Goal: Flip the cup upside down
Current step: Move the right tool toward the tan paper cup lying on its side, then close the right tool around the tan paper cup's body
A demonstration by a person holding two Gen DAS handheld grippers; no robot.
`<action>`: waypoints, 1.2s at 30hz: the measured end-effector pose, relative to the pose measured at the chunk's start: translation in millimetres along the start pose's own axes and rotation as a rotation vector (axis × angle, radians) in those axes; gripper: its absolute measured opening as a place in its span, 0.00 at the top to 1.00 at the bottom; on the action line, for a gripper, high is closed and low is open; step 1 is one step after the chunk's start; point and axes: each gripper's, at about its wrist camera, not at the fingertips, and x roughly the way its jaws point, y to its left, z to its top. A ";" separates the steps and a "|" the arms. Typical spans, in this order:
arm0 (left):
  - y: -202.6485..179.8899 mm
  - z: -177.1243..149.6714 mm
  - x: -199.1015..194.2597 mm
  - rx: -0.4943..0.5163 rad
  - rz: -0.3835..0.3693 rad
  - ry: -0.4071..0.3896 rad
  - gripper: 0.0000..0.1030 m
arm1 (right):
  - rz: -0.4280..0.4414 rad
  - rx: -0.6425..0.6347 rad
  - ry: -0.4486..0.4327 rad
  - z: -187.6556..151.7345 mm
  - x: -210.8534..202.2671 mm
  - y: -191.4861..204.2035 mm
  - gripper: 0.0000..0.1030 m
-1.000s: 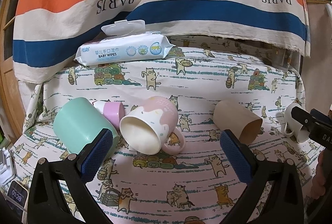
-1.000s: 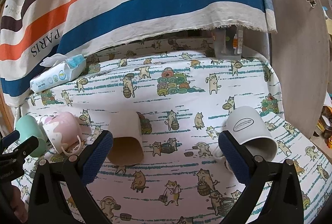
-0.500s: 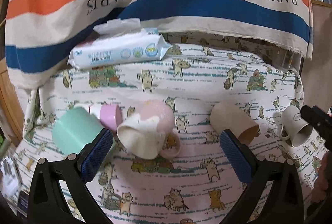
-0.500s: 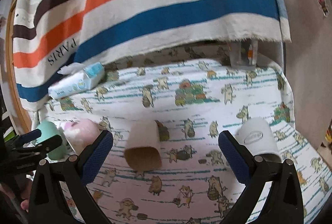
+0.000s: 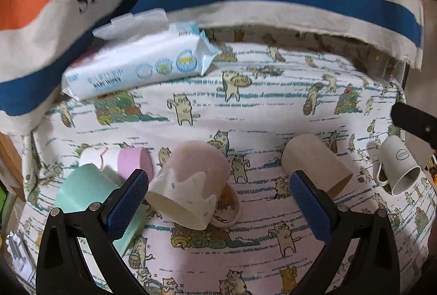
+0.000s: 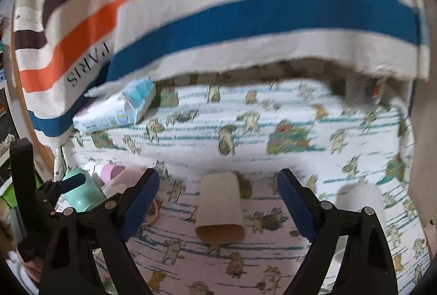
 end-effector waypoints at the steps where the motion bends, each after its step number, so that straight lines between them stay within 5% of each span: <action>1: 1.3 -0.4 4.1 -0.007 -0.005 0.008 0.01 | 0.000 0.007 0.034 1.5 9.9 0.0 0.16; 9: 18.0 -9.6 30.5 -0.070 -0.021 0.079 0.01 | -0.033 0.007 0.285 -11.1 98.5 1.0 0.20; 22: 36.4 -12.9 39.1 -0.120 -0.003 0.107 0.01 | -0.126 -0.054 0.446 -38.2 168.9 6.2 0.22; 24: 34.5 -14.6 39.5 -0.112 -0.001 0.111 0.01 | -0.121 -0.045 0.470 -41.8 172.6 5.1 0.32; 36: 28.1 -12.2 29.0 -0.080 0.013 0.070 0.01 | -0.044 -0.018 0.363 -24.2 85.5 6.1 0.33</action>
